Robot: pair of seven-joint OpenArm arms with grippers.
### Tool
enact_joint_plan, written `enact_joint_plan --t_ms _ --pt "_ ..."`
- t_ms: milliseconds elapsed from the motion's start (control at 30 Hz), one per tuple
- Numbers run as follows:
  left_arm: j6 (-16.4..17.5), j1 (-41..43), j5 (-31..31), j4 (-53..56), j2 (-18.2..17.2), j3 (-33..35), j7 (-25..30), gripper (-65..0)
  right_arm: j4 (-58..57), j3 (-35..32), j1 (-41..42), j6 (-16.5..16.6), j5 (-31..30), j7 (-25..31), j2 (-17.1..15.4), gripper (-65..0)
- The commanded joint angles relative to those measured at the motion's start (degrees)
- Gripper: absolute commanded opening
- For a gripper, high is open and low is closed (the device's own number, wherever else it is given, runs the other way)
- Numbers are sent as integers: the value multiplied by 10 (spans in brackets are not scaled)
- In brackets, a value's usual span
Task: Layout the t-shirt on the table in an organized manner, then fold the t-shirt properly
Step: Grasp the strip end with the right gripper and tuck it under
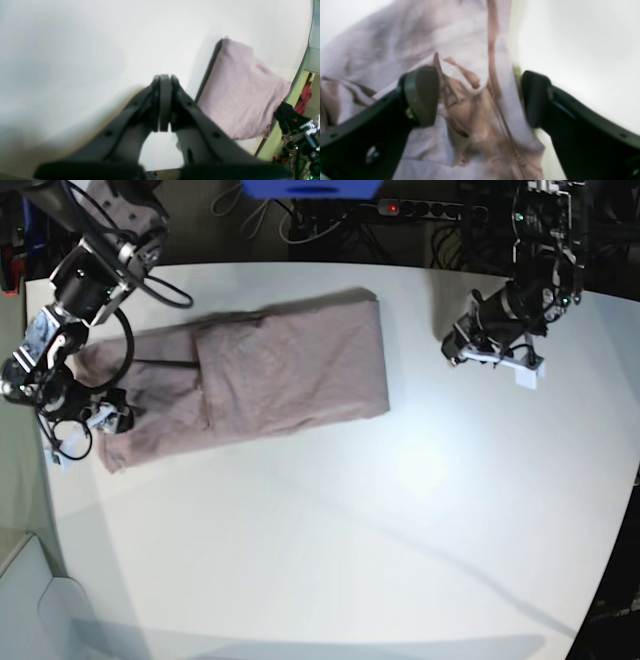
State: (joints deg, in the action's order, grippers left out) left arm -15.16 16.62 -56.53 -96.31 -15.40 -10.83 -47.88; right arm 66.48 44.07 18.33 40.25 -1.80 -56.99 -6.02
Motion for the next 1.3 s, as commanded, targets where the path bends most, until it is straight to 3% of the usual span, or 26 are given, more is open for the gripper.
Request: enact_joint_plan --t_ms 0,200,333,500,767,933,1100,1267 --pt "0 -1 -6 -9 -6 -4 3 -650 -12 1 -10 -2 27 -57 4 -128" --pt "0 -4 -6 -8 -6 -4 3 -650 -12 0 -11 -2 25 -56 5 -131" --pt "0 -5 -6 -8 -6 -4 3 -650 -9 -3 -11 -2 25 -56 4 -193" --pt "0 -5 -6 -8 -6 -5 3 -650 -12 -52 -12 -2 25 -56 -4 -344" --pt "0 -5 -6 -8 -6 -5 3 -650 -11 -96 -33 -2 25 -58 -4 -646" --pt "0 -5 -6 -8 -6 -5 3 -650 -3 -96 -34 -2 25 -60 -4 -650" --pt "1 -5 -6 -8 -6 -5 3 -650 79 -95 -51 -2 23 -87 0 -650" --pt "1 -5 -6 -7 -6 -3 3 -650 184 -96 -72 -2 22 -110 29 -650"
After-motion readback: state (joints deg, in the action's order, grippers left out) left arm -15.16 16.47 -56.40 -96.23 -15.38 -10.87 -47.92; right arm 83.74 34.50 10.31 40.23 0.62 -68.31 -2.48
